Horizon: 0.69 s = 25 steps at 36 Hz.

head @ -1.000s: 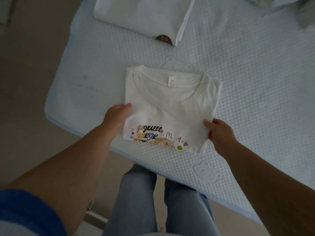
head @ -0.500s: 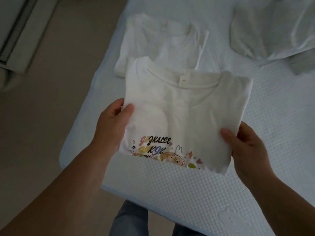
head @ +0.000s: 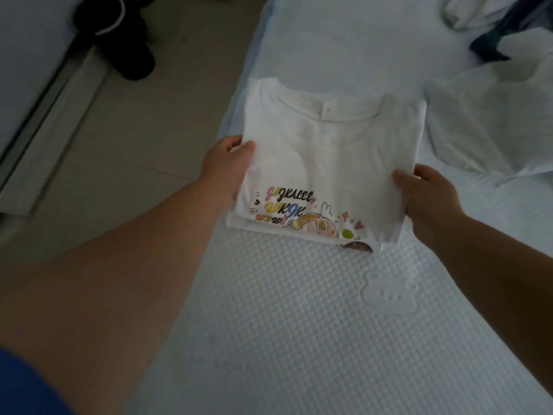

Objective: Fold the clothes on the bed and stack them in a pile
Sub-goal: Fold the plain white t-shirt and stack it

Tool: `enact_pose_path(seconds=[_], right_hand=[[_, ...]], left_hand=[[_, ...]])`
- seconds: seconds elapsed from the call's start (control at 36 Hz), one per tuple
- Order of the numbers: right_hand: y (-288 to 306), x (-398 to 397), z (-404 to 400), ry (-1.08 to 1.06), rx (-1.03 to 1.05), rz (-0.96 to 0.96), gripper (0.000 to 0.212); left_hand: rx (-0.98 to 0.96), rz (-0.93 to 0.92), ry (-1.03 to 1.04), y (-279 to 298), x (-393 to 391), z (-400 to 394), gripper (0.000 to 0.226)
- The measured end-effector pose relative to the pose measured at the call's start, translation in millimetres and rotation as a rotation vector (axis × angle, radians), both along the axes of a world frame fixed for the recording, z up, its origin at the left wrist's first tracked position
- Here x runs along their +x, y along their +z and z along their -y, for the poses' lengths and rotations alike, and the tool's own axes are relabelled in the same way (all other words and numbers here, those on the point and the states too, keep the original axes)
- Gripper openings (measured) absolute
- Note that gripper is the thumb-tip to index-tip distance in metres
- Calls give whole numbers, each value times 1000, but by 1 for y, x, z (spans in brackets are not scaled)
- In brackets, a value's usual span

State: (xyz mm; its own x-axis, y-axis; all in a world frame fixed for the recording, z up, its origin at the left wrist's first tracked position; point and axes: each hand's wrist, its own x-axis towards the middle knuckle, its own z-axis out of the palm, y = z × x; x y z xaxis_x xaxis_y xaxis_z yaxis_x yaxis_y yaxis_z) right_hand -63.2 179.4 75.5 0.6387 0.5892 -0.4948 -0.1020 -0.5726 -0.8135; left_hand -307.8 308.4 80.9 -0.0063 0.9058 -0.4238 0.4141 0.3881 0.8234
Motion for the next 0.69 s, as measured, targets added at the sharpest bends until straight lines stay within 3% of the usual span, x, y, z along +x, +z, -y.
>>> enact_pose_path(seconds=[0.08, 0.17, 0.25, 0.33, 0.47, 0.58, 0.69], right_hand=[[-27, -7, 5, 52, -195, -65, 26], [-40, -17, 12, 81, -273, 89, 39], [-38, -25, 14, 56, -202, 300, 42], [-34, -31, 18, 77, -173, 364, 43], [-43, -37, 21, 234, -338, 342, 53], [-43, -36, 19, 241, -365, 370, 53], [-33, -30, 32, 245, -358, 349, 58]], left_hand=[[-130, -148, -91, -36, -9, 7, 36], [-28, -359, -153, -50, -11, 16, 38], [164, -359, -146, -46, -9, 15, 36], [234, -296, -93, -40, -15, 10, 41], [26, -494, -211, -51, -32, 25, 35], [-5, -537, -181, -51, -32, 37, 37], [52, -677, -177, -28, -27, 54, 53]])
